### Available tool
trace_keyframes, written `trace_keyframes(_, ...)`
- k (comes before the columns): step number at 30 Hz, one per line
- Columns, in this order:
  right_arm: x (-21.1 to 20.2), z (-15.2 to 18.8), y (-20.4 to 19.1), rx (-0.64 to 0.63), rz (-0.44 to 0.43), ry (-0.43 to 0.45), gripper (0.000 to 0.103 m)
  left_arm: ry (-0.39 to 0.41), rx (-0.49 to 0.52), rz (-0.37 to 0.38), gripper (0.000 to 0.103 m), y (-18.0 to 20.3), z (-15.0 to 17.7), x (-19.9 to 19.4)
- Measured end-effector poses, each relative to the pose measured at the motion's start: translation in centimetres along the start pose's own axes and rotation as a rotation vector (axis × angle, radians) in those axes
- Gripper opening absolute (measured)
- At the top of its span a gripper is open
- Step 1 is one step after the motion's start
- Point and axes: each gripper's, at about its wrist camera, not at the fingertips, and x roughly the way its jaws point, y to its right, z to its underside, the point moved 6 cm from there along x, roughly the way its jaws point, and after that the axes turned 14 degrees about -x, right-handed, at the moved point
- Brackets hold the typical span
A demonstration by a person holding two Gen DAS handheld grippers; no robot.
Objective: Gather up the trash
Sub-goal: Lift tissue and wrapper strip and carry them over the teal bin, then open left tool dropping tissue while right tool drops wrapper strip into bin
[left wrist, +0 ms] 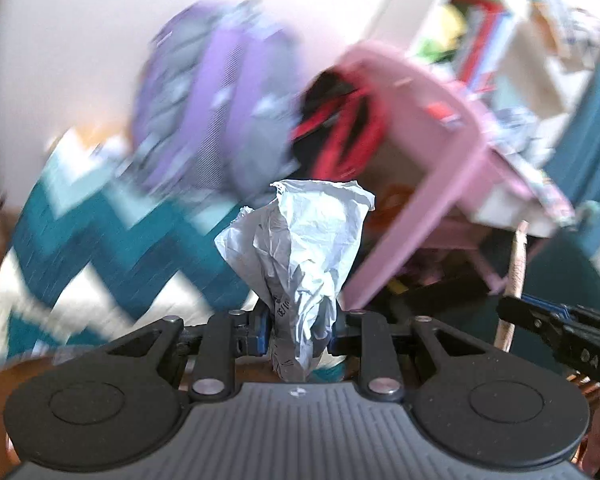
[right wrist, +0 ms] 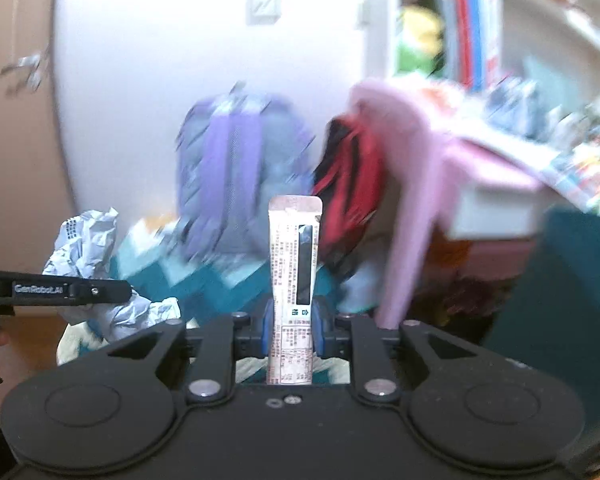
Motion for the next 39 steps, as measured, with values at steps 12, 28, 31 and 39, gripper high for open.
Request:
trace_keyframes(12, -10.2, -3.1, 18.4, 0.086, 0.312, 0.072, 0.018, 0.031, 0.291, 0.275, 0.025, 26.0, -3.1, -2.5)
trace_keyframes(28, -3.3, 6.6, 27.5, 0.262, 0.235, -0.25, 0.019, -0.269, 0.487, 0.204, 0.025, 40.9, 7.8, 13.4)
trace_keyframes(31, -3.4, 6.5, 27.7, 0.272, 0.24, -0.254, 0.025, -0.335, 0.495, 0.182, 0.025, 40.0, 9.0, 15.2)
trace_keyframes(39, -4.1, 7.2, 28.1, 0.303, 0.245, -0.287, 0.031, -0.381, 0.518, 0.193, 0.027, 40.4, 10.3, 16.0)
